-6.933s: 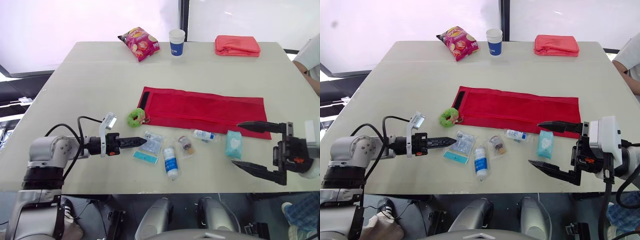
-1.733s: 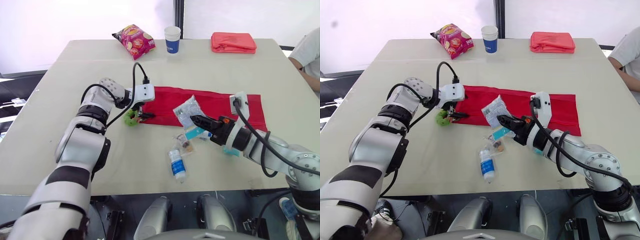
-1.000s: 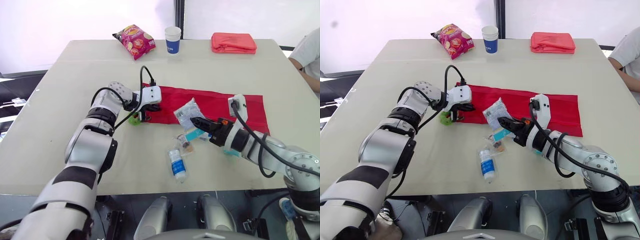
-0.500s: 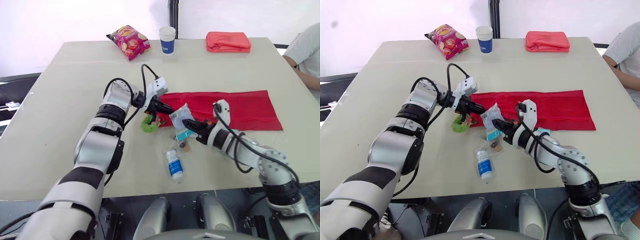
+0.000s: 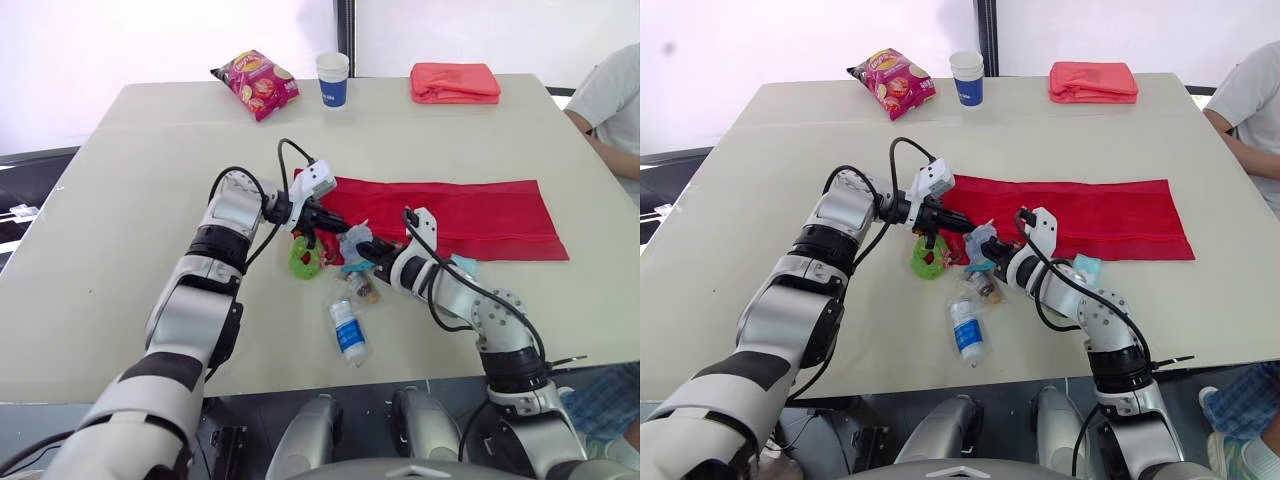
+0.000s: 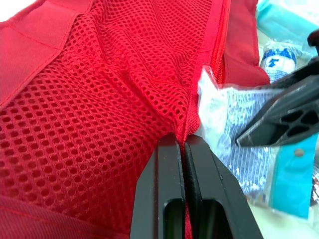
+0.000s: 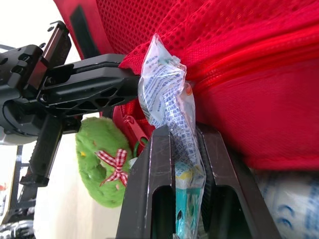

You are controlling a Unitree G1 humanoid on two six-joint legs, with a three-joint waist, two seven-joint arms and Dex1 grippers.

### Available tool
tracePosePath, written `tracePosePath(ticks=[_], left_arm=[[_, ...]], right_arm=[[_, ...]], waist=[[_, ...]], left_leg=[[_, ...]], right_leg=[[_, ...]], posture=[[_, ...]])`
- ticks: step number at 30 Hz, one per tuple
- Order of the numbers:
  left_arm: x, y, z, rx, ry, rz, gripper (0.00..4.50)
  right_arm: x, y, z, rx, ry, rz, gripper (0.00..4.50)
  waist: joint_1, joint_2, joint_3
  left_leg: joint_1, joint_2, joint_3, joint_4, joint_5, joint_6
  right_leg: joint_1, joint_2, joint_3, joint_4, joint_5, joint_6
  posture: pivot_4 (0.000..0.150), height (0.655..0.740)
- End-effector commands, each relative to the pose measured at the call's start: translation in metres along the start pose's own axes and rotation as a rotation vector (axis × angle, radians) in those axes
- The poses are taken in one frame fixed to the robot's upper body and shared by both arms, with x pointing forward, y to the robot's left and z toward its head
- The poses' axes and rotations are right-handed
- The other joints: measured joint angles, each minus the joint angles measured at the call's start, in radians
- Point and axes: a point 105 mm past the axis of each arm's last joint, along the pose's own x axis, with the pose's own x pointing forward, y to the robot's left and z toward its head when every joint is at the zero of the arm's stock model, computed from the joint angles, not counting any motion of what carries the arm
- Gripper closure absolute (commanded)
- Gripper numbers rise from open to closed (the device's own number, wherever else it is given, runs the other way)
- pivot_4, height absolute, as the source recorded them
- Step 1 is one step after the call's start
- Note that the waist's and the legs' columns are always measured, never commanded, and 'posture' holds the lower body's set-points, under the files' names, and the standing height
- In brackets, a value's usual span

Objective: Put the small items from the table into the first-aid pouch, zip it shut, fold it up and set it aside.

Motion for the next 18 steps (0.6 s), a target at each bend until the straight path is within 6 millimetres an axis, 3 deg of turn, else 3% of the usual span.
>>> tracePosePath(ticks=[1, 7, 18], left_arm=[[-0.006, -0.004, 0.018, 0.018, -0.072, -0.006, 4.50], [-0.008, -0.011, 0.015, 0.005, -0.072, -0.040, 4.50], [-0.010, -0.022, 0.002, -0.023, -0.033, -0.078, 4.50]], right_arm=[[0.006, 0.003, -0.004, -0.002, 0.030, -0.005, 4.48], [0.014, 0.003, 0.001, 0.024, 0.019, -0.030, 4.48], [0.016, -0.003, 0.033, 0.150, -0.109, -0.065, 4.48]], waist=[[-0.001, 0.000, 0.000], [-0.006, 0.001, 0.000], [-0.020, 0.001, -0.001]], left_leg=[[0.000, 0.000, 0.000, 0.000, 0.000, 0.000], [0.000, 0.000, 0.001, 0.000, 0.000, 0.000], [0.000, 0.000, 0.001, -0.001, 0.000, 0.000]], right_leg=[[0.000, 0.000, 0.000, 0.000, 0.000, 0.000], [0.000, 0.000, 0.001, 0.000, 0.000, 0.000], [-0.001, 0.000, 0.001, 0.001, 0.000, 0.000]], posture=[[0.150, 0.7400], [0.150, 0.7400], [0.150, 0.7400]])
